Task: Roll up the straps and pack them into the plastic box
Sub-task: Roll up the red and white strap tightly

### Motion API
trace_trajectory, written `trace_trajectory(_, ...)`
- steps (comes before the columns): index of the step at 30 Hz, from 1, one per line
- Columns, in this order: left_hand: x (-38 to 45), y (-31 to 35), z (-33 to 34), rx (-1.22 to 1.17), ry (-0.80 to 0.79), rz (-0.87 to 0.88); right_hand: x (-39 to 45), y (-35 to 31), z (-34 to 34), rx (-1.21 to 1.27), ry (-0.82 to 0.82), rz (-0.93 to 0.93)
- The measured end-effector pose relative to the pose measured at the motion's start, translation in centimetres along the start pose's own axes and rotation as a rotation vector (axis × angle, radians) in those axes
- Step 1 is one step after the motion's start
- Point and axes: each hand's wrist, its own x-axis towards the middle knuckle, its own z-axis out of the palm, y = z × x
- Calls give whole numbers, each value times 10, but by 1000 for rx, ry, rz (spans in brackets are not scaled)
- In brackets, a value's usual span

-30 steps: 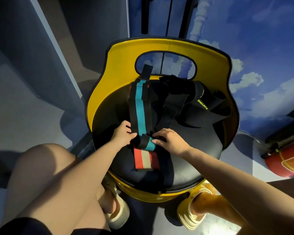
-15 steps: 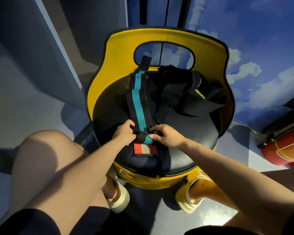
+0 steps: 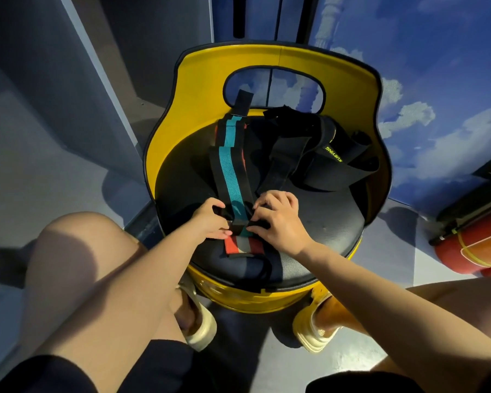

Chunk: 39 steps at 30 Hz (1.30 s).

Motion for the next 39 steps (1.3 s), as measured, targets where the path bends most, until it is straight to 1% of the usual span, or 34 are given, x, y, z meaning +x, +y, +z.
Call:
trace_trajectory(2, -4, 5, 1, -164, 9, 21, 1, -1, -2, 10, 22, -26)
trace_trajectory(3, -5, 7, 2, -206, 34, 58, 2, -2, -4, 33, 23, -42)
trace_trajectory(4, -4, 10, 3, -200, 78, 124, 3, -4, -5, 55, 26, -61)
trace_trajectory(6, -3, 14, 5, -113, 161, 318, 4, -7, -5, 72, 30, -82)
trace_trajectory(8, -5, 14, 5, -82, 162, 476, 3, -7, -4, 82, 16, -70)
trace_trajectory(9, -5, 12, 4, -45, 152, 513, 1, -5, -2, 94, -7, -63)
trace_trajectory(11, -4, 5, 2, 113, 140, 510, -6, -1, 4, 100, -94, -81)
trace_trajectory(14, -2, -6, 1, 331, 120, 443, -19, 1, 14, 118, -239, -82)
trace_trajectory(16, -2, -11, 0, 444, 93, 440, -27, -2, 22, 131, -272, -68)
trace_trajectory(18, -3, -16, -1, 515, 83, 448, -32, -5, 27, 137, -274, -54)
trace_trajectory(22, -8, -26, 0, 554, 113, 449, -38, -4, 29, 183, -233, -23)
trace_trajectory(24, -8, -30, 2, 579, 122, 450, -39, -3, 28, 203, -241, -27)
trace_trajectory(29, -15, -35, 3, 647, 75, 449, -43, 3, 25, 193, -330, -112)
trace_trajectory(32, -26, -34, 3, 685, 11, 472, -45, 8, 22, 148, -312, -158)
trace_trajectory(36, -36, -40, 7, 915, -92, 540, -49, 9, 20, 113, -271, -155)
trace_trajectory(39, -39, -47, 15, 1065, -27, 613, -53, 11, 22, 91, -248, -149)
